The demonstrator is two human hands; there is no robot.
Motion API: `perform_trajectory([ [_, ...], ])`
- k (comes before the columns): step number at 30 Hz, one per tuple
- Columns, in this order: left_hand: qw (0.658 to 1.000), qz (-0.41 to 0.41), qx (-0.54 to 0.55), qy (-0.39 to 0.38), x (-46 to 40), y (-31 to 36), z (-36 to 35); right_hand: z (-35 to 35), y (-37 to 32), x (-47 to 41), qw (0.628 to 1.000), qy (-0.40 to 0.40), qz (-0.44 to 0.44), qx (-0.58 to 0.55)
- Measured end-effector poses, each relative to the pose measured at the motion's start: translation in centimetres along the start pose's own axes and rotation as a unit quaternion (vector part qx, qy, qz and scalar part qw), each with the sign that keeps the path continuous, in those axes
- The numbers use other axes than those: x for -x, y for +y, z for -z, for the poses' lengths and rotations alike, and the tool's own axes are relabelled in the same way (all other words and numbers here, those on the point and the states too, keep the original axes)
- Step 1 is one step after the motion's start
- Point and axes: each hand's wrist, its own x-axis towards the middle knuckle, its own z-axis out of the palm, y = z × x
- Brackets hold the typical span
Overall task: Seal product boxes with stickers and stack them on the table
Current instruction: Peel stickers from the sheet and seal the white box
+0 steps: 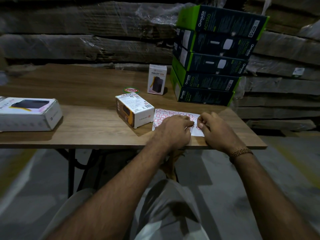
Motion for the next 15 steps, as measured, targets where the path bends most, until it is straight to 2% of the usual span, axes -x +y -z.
perform_trajectory([
  [7, 1.0, 0.001, 0.013, 0.008, -0.2, -0.4, -0.4, 1.4, 0.2, 0.2, 0.993, -0.005, 0.011, -0.119],
  [15, 1.0, 0.002, 0.007, -0.002, -0.1, -0.3, -0.1, 1.0, -0.1, -0.4, 0.998, 0.008, -0.01, -0.067],
])
